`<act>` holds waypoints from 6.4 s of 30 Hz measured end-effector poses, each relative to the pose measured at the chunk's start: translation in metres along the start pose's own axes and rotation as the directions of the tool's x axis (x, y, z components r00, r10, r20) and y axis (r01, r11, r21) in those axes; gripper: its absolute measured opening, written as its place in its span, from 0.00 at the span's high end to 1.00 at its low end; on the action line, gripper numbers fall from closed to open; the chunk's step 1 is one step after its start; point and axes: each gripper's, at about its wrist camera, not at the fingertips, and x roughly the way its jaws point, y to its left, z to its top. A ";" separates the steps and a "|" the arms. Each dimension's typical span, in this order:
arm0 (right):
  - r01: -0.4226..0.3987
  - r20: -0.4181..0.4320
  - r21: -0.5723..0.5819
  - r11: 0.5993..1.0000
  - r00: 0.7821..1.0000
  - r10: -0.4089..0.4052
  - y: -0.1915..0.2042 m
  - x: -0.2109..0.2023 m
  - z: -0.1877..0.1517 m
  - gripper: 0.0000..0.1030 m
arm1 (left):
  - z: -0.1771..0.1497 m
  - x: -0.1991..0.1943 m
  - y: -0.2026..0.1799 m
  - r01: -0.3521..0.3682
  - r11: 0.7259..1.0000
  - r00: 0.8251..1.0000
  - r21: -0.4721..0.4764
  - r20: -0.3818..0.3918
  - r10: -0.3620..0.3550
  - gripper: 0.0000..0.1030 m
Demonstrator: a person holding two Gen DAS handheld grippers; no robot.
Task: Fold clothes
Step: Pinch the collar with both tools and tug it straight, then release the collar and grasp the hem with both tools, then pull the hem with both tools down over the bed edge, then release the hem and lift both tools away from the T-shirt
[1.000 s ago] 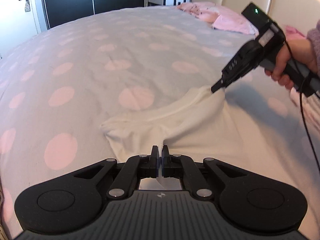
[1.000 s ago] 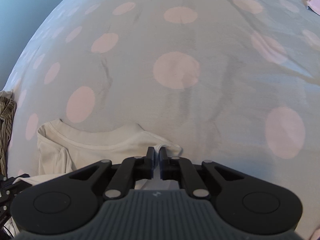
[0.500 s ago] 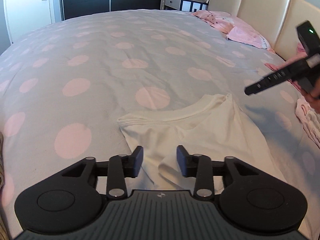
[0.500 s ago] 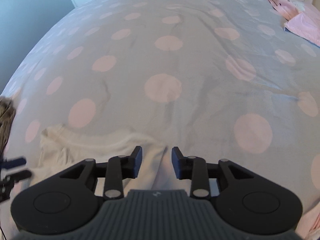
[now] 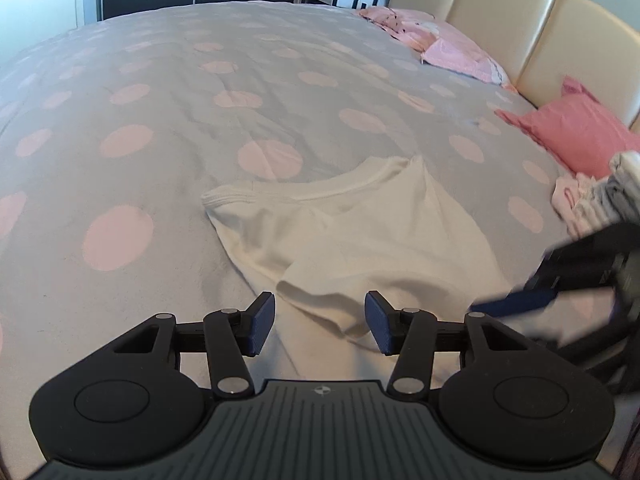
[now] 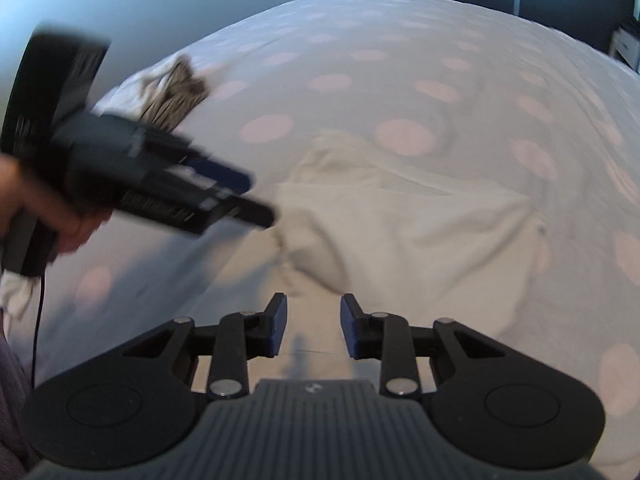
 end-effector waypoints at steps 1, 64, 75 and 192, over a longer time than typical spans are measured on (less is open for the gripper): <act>0.005 -0.004 -0.005 1.000 1.000 -0.005 0.007 0.008 0.000 0.69 | 0.002 0.002 0.002 0.016 1.000 1.000 -0.018 -0.006 -0.016 0.54; 0.020 -0.082 0.406 0.913 0.997 0.014 -0.051 -0.065 -0.134 0.63 | -0.126 -0.049 -0.033 0.146 0.964 0.969 -0.221 -0.164 -0.184 0.57; -0.009 -0.067 0.541 0.841 0.996 0.053 -0.036 -0.082 -0.193 0.98 | -0.180 -0.064 -0.051 0.049 0.960 0.993 -0.275 -0.094 -0.078 0.99; -0.414 -0.131 0.391 0.822 0.859 0.495 0.046 -0.170 -0.268 0.97 | -0.251 -0.169 -0.111 0.491 0.868 0.820 -0.075 -0.297 -0.489 1.00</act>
